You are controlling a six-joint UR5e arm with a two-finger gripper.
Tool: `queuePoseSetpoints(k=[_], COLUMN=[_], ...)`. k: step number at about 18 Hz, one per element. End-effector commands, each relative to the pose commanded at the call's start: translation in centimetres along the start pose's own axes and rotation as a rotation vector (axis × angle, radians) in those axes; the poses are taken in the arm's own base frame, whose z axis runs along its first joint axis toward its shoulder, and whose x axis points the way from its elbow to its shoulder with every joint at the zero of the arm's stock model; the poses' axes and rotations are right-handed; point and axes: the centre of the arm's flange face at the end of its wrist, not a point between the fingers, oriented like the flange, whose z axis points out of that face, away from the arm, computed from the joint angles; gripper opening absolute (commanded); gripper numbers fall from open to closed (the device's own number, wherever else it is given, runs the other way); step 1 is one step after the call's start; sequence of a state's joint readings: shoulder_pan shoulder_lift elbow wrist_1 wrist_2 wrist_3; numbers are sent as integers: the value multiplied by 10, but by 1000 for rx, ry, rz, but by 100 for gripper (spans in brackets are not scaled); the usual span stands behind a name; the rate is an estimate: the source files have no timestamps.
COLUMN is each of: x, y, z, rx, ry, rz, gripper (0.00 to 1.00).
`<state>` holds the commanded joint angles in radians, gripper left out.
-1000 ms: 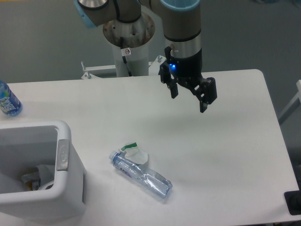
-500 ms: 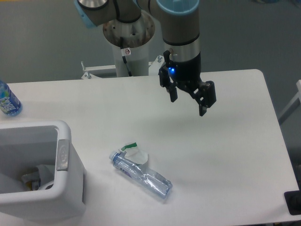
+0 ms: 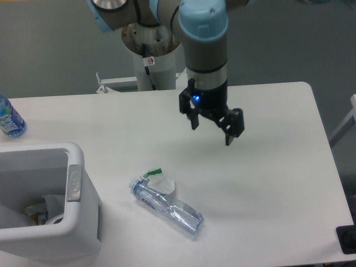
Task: Place the trash in the trash can
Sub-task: 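Move the open gripper toward the bottle and white wrapper on the table, then lower the gripper and close it on the white wrapper atop the bottle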
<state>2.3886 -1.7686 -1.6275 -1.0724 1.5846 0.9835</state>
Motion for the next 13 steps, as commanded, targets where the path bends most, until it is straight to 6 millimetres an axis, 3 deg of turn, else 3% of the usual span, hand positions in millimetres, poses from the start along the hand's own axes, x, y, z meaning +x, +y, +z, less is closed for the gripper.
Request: queuePoseSetpoints(k=[6, 13], x=[41, 84], y=[-3, -11], z=[67, 114], rx=[-29, -27], ry=[59, 169], rz=[28, 56], gripper=[100, 100])
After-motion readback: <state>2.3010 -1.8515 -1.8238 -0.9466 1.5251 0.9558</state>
